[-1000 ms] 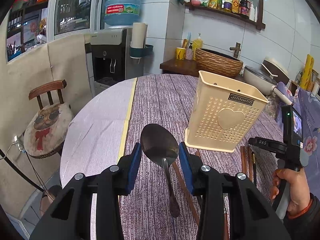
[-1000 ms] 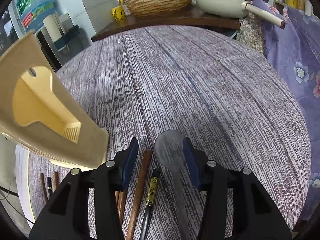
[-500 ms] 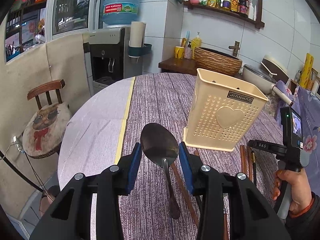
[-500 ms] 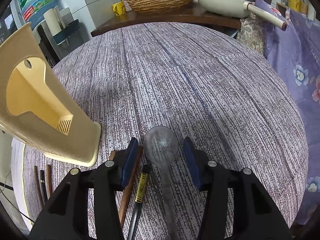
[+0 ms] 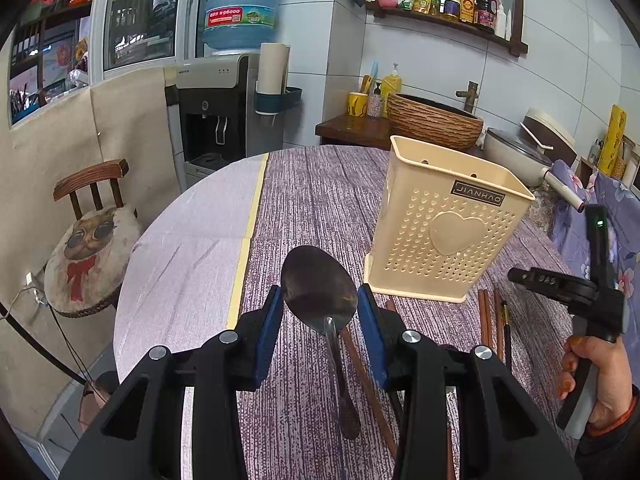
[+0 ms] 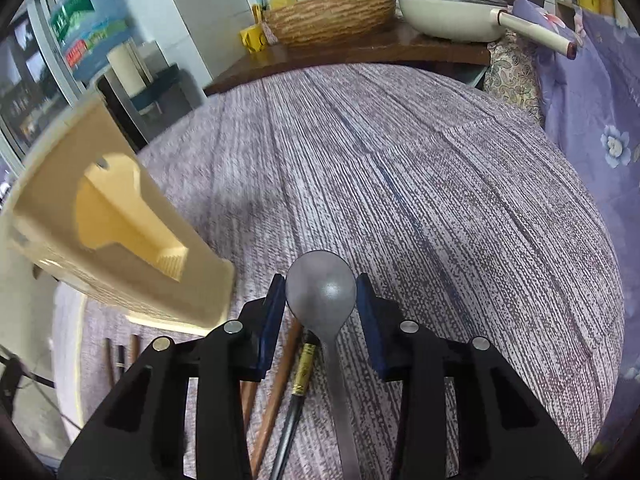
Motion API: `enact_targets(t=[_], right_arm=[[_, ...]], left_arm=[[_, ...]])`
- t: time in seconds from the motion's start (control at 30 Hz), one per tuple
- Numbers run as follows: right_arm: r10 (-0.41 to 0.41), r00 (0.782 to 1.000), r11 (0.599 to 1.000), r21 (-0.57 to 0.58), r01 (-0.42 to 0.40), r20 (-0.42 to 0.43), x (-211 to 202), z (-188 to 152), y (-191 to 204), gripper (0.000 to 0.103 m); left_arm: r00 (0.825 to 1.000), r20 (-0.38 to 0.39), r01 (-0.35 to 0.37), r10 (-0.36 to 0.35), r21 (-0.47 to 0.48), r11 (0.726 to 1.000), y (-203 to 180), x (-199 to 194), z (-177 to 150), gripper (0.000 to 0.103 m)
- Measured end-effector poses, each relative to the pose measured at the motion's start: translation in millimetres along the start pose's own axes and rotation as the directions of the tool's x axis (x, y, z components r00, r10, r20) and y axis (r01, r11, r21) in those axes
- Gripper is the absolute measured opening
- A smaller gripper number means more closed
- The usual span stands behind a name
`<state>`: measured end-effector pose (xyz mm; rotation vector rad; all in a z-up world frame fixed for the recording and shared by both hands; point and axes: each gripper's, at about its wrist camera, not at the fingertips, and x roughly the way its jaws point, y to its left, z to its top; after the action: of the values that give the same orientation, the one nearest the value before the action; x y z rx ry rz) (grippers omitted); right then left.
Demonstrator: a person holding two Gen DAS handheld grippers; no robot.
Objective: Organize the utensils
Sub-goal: 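Lift the small spoon with the right gripper while the left gripper holds the large spoon, then lower both spoons into the cream basket and open both grippers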
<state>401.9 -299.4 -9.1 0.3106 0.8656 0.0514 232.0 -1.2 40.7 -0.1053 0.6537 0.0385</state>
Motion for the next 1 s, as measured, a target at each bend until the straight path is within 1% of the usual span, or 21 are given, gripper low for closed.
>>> enact_targets(t=[0.13, 0.23, 0.33, 0.43, 0.63, 0.73, 0.83, 0.93, 1.0], right_arm=[[0.072, 0.995, 0.997, 0.011, -0.073, 0.067, -33.9, -1.5, -1.5, 0.037], [0.083, 0.99, 0.996, -0.023, -0.08, 0.119, -57.3, -3.3, 0.3, 0.037], [0.094, 0.985, 0.995, -0.032, -0.09, 0.144, -74.1, -8.1, 1.4, 0.037], [0.089, 0.98, 0.995, -0.064, -0.078, 0.176, -91.2, -13.6, 3.2, 0.037], [0.126, 0.971, 0.991, -0.079, -0.112, 0.202, -113.6, -16.1, 9.7, 0.037], [0.158, 0.964, 0.986, -0.09, -0.141, 0.216, -126.1, -15.8, 15.5, 0.037], [0.172, 0.955, 0.982, -0.116, -0.147, 0.241, -139.8, -13.1, 25.9, 0.037], [0.203, 0.947, 0.976, -0.127, -0.176, 0.248, -149.9, -6.8, 34.6, 0.037], [0.235, 0.938, 0.969, -0.131, -0.207, 0.257, -157.9, -0.4, 41.4, 0.037]], left_arm=[[1.0, 0.002, 0.0, 0.0, 0.0, 1.0, 0.0, -0.4, 0.9, 0.038], [1.0, 0.005, 0.001, -0.001, -0.003, 1.0, 0.3, -0.6, 1.5, 0.038], [1.0, 0.009, 0.001, -0.001, -0.002, 1.0, 0.4, -1.3, 1.5, 0.038], [1.0, 0.011, 0.001, -0.001, -0.001, 1.0, 0.4, -1.7, 1.7, 0.038], [1.0, 0.015, 0.012, -0.012, -0.005, 1.0, 2.1, -3.4, 4.3, 0.038], [1.0, 0.028, 0.008, -0.008, -0.002, 1.0, 4.2, -6.5, 8.3, 0.038], [0.999, 0.033, 0.029, -0.029, -0.011, 1.0, 4.8, -10.6, 12.9, 0.038], [0.998, 0.052, 0.041, -0.041, -0.006, 0.999, 3.9, -16.5, 24.0, 0.038], [0.996, 0.064, 0.067, -0.066, -0.015, 0.998, 4.3, -20.9, 36.6, 0.038]])
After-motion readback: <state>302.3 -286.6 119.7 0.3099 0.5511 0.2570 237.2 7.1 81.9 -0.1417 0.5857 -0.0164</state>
